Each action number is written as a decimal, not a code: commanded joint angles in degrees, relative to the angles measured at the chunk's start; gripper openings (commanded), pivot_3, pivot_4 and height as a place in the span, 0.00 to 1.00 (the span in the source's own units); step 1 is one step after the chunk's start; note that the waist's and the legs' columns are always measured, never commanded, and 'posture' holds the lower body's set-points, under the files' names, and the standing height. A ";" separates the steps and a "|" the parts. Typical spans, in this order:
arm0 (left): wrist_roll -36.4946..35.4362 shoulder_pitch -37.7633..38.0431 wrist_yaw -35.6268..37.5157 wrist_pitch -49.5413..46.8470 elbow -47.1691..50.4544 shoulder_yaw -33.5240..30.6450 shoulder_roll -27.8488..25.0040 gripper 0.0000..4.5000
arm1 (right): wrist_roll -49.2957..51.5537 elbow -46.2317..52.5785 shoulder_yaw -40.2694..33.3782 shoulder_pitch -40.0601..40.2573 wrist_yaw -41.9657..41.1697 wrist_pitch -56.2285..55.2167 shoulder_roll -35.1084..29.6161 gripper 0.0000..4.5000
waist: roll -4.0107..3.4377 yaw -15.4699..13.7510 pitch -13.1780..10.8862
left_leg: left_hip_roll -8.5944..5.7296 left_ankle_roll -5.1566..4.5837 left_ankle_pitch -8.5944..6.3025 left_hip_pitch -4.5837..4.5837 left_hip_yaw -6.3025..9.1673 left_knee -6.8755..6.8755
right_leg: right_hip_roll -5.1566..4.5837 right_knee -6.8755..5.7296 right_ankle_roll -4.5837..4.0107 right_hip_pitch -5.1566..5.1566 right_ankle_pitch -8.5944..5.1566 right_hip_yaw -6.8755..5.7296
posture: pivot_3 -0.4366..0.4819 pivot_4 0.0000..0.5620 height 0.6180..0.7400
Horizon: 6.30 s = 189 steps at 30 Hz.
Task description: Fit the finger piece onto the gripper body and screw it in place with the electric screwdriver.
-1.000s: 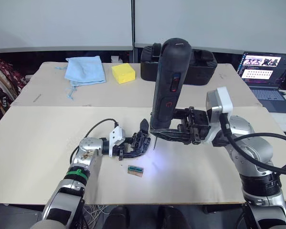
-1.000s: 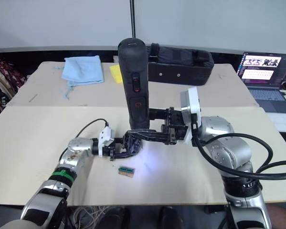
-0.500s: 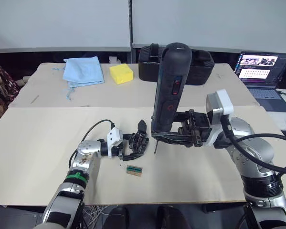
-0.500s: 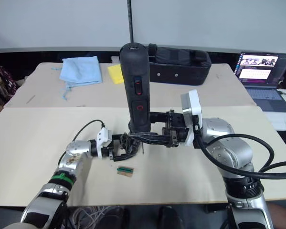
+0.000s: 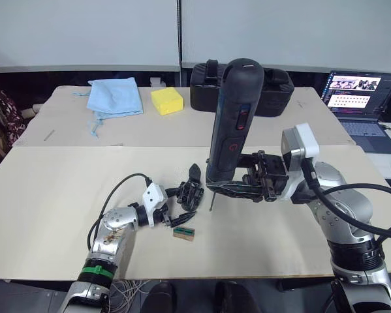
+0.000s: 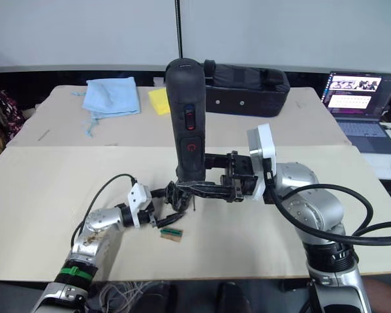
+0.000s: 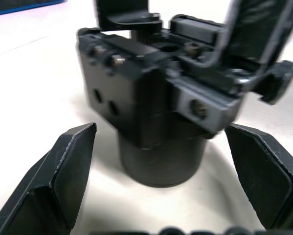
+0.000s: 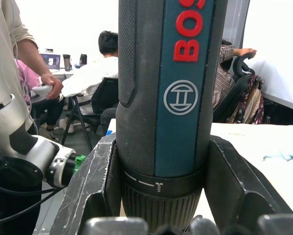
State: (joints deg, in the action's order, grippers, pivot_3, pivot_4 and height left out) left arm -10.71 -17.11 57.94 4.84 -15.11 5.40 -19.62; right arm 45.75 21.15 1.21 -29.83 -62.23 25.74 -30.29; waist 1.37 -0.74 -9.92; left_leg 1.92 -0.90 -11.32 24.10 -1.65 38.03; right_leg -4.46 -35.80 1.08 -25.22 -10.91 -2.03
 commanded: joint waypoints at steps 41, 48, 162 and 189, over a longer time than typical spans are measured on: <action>1.91 -6.99 3.70 1.40 -10.38 4.34 0.15 0.50 | 0.49 -8.41 3.42 -23.27 10.36 9.24 9.44 0.43 | -0.04 -0.85 0.03 | -0.02 -0.01 0.01 -0.02 -0.03 0.01 | -0.01 0.00 -0.09 0.06 0.03 -0.04 | 0.48 0.27 1.00; 1.22 -6.30 5.02 0.00 -9.31 4.59 0.06 0.50 | -5.25 -12.55 5.20 -22.33 7.85 4.82 12.74 0.43 | -0.04 -0.80 0.03 | -0.04 -0.01 0.01 0.00 -0.03 0.01 | 0.00 0.00 -0.06 0.04 0.05 -0.04 | 0.48 0.27 1.00; 1.28 -4.12 4.73 -3.97 -6.32 5.19 -0.75 0.50 | -24.84 -20.15 17.63 -9.89 7.92 0.51 11.30 0.43 | -0.39 0.05 1.28 | 0.05 0.03 -0.02 -0.42 -0.03 -0.20 | -0.02 0.04 -0.52 0.26 -0.32 -0.06 | 0.48 0.27 1.00; 1.22 -4.29 1.05 -4.03 -7.88 3.28 -0.06 0.50 | -13.99 -13.76 7.24 -14.13 4.41 -1.27 12.04 0.43 | -0.33 -0.15 1.26 | 0.05 0.06 -0.04 -0.19 0.00 -0.20 | -0.10 0.10 -0.50 0.09 -0.35 -0.08 | 0.48 0.27 1.00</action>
State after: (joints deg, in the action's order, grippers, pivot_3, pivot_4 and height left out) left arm -10.43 -22.35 59.82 2.27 -20.99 8.18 -19.75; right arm 29.86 4.50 11.57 -42.08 -57.40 25.24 -17.97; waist 1.04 -0.89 -8.66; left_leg 1.97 -0.84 -11.35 23.95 -1.65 37.83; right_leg -4.56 -35.69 0.58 -25.16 -11.26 -2.11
